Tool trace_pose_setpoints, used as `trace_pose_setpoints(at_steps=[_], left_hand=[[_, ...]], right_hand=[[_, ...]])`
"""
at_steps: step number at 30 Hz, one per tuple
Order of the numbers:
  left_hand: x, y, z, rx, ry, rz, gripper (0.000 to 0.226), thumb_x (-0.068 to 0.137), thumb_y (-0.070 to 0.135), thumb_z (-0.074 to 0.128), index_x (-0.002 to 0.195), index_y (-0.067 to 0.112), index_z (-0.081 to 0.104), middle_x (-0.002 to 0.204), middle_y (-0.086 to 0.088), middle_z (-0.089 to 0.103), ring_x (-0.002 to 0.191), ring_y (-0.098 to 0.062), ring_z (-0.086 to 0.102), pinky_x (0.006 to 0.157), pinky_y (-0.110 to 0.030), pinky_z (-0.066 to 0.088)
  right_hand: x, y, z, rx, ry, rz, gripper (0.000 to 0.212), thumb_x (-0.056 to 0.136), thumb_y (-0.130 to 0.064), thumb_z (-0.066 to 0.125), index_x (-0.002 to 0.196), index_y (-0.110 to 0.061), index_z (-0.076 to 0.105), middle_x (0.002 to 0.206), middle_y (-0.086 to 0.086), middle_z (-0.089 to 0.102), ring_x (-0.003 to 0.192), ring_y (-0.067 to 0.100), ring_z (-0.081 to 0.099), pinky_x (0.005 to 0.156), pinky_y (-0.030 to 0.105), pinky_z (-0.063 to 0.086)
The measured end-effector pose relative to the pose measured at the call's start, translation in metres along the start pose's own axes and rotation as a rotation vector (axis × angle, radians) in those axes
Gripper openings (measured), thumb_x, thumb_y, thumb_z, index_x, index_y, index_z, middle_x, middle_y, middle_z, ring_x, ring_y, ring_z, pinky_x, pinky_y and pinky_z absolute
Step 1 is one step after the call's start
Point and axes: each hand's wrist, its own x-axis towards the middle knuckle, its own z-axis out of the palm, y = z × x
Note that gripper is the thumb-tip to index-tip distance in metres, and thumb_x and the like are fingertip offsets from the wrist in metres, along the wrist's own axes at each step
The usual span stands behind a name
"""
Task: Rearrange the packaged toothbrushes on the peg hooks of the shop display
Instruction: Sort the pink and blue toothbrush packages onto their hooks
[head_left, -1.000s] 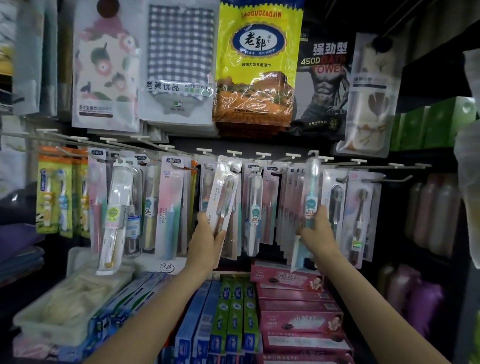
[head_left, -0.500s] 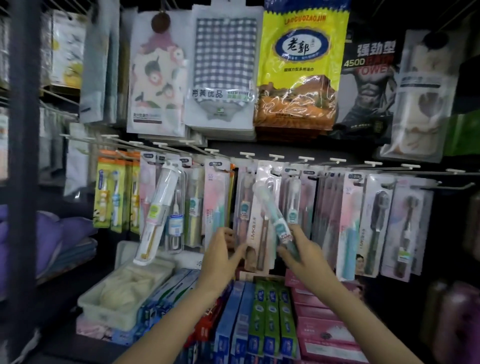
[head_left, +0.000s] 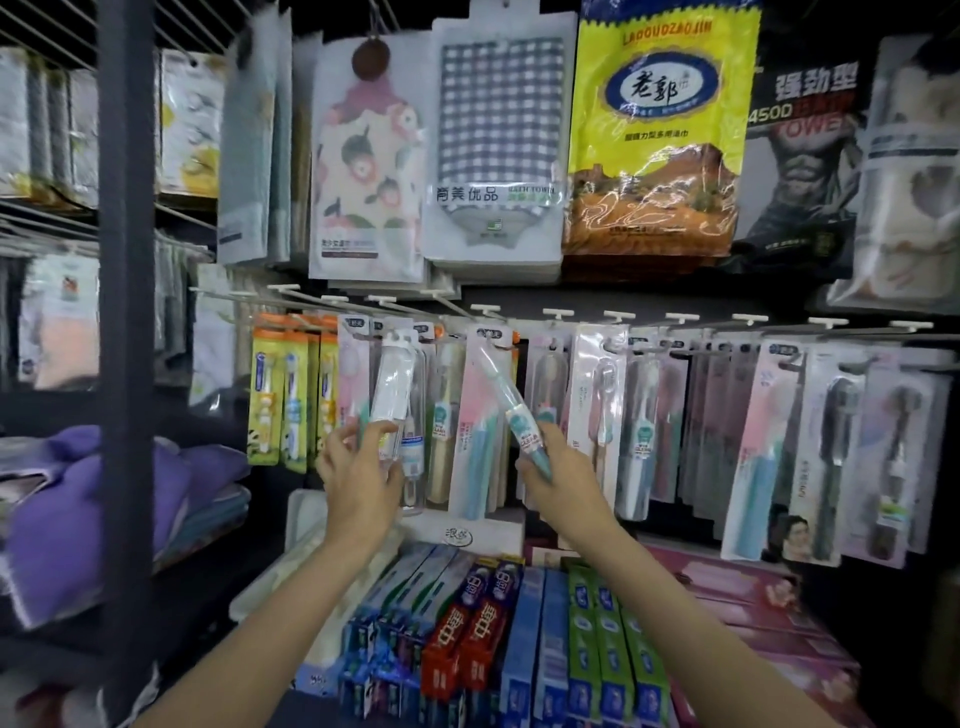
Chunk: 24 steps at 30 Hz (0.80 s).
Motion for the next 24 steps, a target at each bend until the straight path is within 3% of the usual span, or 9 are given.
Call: trace_pose_setpoints(at_steps=[3,5,9,12,15,20,22,24], left_hand=[[0.004,-0.004,0.004,0.027,-0.056,0.009,0.053,0.085,0.002,0.059,0.13,0.026,0.045,0.144,-0.014,0.02,0.128,-0.037,0.027,0.103,-0.053,0.032],[0.006,-0.006,0.008,0.035,-0.064,0.002,0.063,0.082,-0.005,0.057,0.133,0.029,0.04,0.145,-0.013,0.017,0.129,-0.036,0.028,0.101,-0.057,0.034],[0.007,-0.009,0.012,0.047,-0.078,-0.003,0.082,0.075,-0.022,0.046,0.137,0.031,0.035,0.144,-0.011,0.017,0.129,-0.034,0.026,0.101,-0.049,0.036],[0.007,-0.01,0.013,0.088,-0.086,0.022,0.084,0.076,-0.022,0.042,0.139,0.032,0.031,0.139,-0.013,0.022,0.124,-0.032,0.029,0.097,-0.044,0.036],[0.006,-0.01,0.014,0.098,-0.084,0.032,0.083,0.077,-0.02,0.042,0.14,0.032,0.03,0.137,-0.015,0.024,0.123,-0.033,0.03,0.096,-0.044,0.036],[0.006,-0.01,0.015,0.103,-0.091,0.038,0.081,0.078,-0.019,0.044,0.141,0.031,0.03,0.138,-0.016,0.023,0.124,-0.035,0.03,0.098,-0.046,0.036],[0.005,-0.011,0.013,0.099,-0.076,0.038,0.08,0.078,-0.018,0.046,0.14,0.03,0.033,0.138,-0.016,0.025,0.122,-0.035,0.031,0.097,-0.047,0.037],[0.001,-0.012,0.011,0.126,-0.026,0.05,0.077,0.077,-0.017,0.051,0.138,0.028,0.036,0.138,-0.016,0.026,0.12,-0.035,0.032,0.095,-0.048,0.039]], right_hand=[[0.006,-0.002,-0.003,0.014,0.025,0.021,0.039,0.095,-0.012,0.047,0.132,-0.01,0.038,0.084,0.005,0.053,0.067,0.02,0.052,0.055,0.029,0.043],[0.008,-0.001,-0.002,0.013,0.018,0.039,0.037,0.095,-0.013,0.047,0.13,-0.01,0.039,0.084,0.005,0.053,0.064,0.017,0.05,0.05,0.021,0.04],[0.007,0.001,0.003,0.059,0.007,0.094,0.034,0.095,-0.015,0.048,0.129,-0.009,0.042,0.083,0.002,0.053,0.067,0.016,0.05,0.053,0.022,0.039],[0.008,0.002,0.007,0.037,0.011,0.085,0.036,0.095,-0.013,0.048,0.13,-0.008,0.04,0.091,0.006,0.054,0.072,0.015,0.05,0.048,0.016,0.034],[0.009,0.0,0.013,0.067,-0.008,0.12,0.038,0.096,-0.012,0.046,0.132,-0.009,0.036,0.088,0.004,0.051,0.063,0.01,0.047,0.043,0.01,0.036],[0.011,-0.005,0.036,0.153,-0.05,0.251,0.036,0.096,-0.016,0.047,0.127,-0.007,0.032,0.101,0.013,0.056,0.083,0.027,0.059,0.069,0.039,0.055],[0.008,-0.003,0.045,0.168,-0.096,0.282,0.035,0.094,-0.021,0.05,0.122,-0.006,0.035,0.107,0.012,0.056,0.089,0.027,0.058,0.078,0.042,0.055],[0.004,0.003,0.05,0.094,-0.103,0.256,0.044,0.093,-0.026,0.054,0.126,-0.005,0.035,0.124,0.014,0.05,0.11,0.028,0.052,0.093,0.04,0.048]])
